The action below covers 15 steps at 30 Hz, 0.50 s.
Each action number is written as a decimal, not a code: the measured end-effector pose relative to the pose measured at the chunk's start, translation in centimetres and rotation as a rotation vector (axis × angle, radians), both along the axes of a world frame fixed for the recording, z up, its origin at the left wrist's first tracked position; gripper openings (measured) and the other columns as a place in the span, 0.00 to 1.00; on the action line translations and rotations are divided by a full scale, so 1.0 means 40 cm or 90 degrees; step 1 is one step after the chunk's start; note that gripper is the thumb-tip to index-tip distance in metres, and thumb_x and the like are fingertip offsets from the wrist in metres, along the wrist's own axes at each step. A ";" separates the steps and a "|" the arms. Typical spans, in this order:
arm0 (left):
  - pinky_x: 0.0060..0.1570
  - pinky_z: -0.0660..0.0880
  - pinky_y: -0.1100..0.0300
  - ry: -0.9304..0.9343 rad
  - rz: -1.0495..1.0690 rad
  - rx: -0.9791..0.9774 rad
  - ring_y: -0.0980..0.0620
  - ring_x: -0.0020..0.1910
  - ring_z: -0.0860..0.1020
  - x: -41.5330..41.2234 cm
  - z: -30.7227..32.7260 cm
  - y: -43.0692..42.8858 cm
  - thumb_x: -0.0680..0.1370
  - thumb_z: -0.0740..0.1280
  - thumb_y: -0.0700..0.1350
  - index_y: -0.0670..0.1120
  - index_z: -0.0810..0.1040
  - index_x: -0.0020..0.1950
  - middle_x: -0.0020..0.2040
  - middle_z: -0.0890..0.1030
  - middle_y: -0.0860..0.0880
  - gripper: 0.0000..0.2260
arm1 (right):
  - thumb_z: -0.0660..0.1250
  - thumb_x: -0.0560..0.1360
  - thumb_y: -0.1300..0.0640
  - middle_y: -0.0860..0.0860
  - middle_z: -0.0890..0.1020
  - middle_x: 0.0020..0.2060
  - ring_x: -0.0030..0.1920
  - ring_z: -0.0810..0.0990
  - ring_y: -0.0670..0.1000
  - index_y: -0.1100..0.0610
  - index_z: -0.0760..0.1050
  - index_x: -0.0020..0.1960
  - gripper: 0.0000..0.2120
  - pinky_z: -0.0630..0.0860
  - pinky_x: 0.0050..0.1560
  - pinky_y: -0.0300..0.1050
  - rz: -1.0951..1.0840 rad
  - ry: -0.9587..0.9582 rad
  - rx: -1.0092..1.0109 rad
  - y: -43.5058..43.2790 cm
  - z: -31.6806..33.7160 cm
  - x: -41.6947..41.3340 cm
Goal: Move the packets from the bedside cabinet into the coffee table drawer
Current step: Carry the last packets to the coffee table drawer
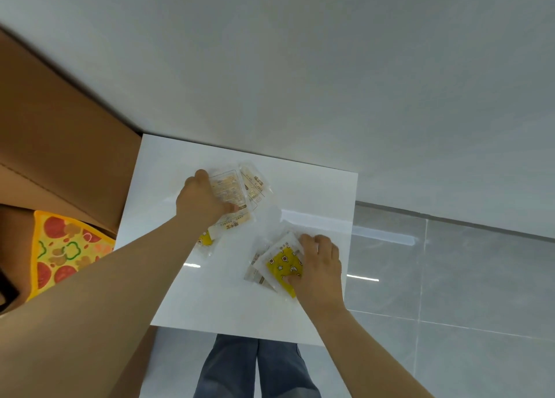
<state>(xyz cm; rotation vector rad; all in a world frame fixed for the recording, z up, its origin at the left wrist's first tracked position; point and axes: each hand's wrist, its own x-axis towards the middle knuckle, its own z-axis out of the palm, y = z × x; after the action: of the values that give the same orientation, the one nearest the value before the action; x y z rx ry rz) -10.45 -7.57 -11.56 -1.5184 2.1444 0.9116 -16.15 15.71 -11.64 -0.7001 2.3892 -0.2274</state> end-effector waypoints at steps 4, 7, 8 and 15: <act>0.41 0.71 0.56 0.059 0.001 0.031 0.45 0.48 0.75 -0.001 0.006 -0.004 0.64 0.79 0.47 0.42 0.66 0.54 0.48 0.74 0.45 0.28 | 0.73 0.70 0.46 0.52 0.63 0.68 0.66 0.66 0.53 0.54 0.51 0.76 0.44 0.66 0.67 0.47 0.021 -0.044 0.071 -0.009 -0.012 -0.011; 0.42 0.72 0.58 0.114 0.015 0.076 0.49 0.47 0.75 0.000 0.016 -0.003 0.64 0.79 0.44 0.43 0.70 0.56 0.49 0.75 0.48 0.26 | 0.75 0.67 0.48 0.49 0.72 0.58 0.57 0.74 0.51 0.51 0.59 0.70 0.38 0.74 0.57 0.45 -0.022 -0.123 0.060 -0.009 -0.013 -0.022; 0.43 0.72 0.58 0.125 0.022 0.088 0.49 0.47 0.75 0.000 0.020 -0.001 0.65 0.79 0.44 0.43 0.72 0.57 0.50 0.76 0.49 0.25 | 0.76 0.67 0.50 0.48 0.75 0.53 0.54 0.76 0.51 0.51 0.64 0.66 0.33 0.75 0.52 0.44 -0.045 -0.170 0.050 -0.008 -0.013 -0.024; 0.43 0.74 0.58 0.158 0.109 0.146 0.50 0.46 0.77 0.031 0.089 0.015 0.70 0.75 0.42 0.44 0.79 0.56 0.48 0.78 0.49 0.15 | 0.69 0.70 0.58 0.48 0.80 0.43 0.41 0.79 0.49 0.52 0.73 0.53 0.13 0.78 0.41 0.46 -0.088 -0.249 -0.010 0.013 0.050 -0.048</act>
<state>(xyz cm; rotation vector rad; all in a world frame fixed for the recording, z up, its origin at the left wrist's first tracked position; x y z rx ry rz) -9.21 -6.97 -8.01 -1.5574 2.0050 1.4186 -18.07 16.24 -9.65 -0.4480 2.0612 -0.4038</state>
